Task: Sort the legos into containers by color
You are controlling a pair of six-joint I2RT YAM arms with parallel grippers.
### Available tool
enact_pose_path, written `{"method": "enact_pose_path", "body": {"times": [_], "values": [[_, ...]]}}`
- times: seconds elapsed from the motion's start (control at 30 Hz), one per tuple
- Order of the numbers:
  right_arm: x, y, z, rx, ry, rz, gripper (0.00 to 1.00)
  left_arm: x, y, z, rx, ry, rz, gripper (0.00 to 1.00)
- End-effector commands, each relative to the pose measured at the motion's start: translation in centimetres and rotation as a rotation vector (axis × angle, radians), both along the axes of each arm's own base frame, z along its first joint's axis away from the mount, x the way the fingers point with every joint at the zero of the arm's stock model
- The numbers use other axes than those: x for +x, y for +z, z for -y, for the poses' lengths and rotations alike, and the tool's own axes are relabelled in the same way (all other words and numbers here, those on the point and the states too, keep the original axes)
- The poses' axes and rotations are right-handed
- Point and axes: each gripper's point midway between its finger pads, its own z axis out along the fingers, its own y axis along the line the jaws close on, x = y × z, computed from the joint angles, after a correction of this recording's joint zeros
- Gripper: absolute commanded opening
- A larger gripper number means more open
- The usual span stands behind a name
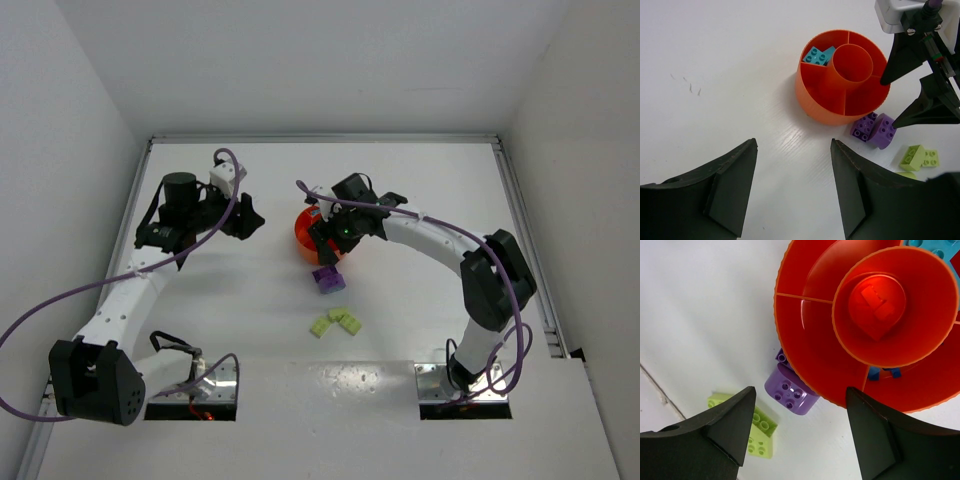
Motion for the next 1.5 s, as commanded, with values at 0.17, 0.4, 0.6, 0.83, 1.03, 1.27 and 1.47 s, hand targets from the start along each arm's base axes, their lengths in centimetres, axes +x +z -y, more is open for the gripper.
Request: {"method": "enact_pose_path", "body": {"times": [0.17, 0.4, 0.6, 0.83, 1.03, 1.27, 1.47], "values": [[1.8, 1.9, 0.3, 0.009, -0.018, 0.091, 0.72, 0.2, 1.5, 0.1, -0.009, -0.015, 0.069, 0.66], [2.4, 3.8, 0.6, 0.034, -0.023, 0.119, 0.72, 0.3, 1.2, 0.1, -0.008, -0.015, 0.059, 0.66], [2.4, 5.2, 0.2, 0.065, -0.011, 0.133, 0.72, 0.3, 1.2, 0.1, -0.008, -0.015, 0.059, 0.66], [2.6, 10.1, -0.2, 0.139, -0.016, 0.21, 0.72, -1.3, 0.7, 1.7, 0.017, -0.105, 0.056, 0.66], [2.8, 10.3, 4.2, 0.076, -0.166, 0.254, 0.72, -7.1, -4.1, 5.4, 0.234, -0.361, 0.009, 0.63], [5.7, 7.7, 12.8, 0.078, -0.495, 0.161, 0.72, -13.5, -8.6, 9.1, 0.284, -0.546, -0.111, 0.58], [7.4, 8.5, 16.3, 0.115, -0.606, 0.136, 0.72, -16.6, -11.0, 13.2, 0.383, -0.622, -0.163, 0.56]]}}
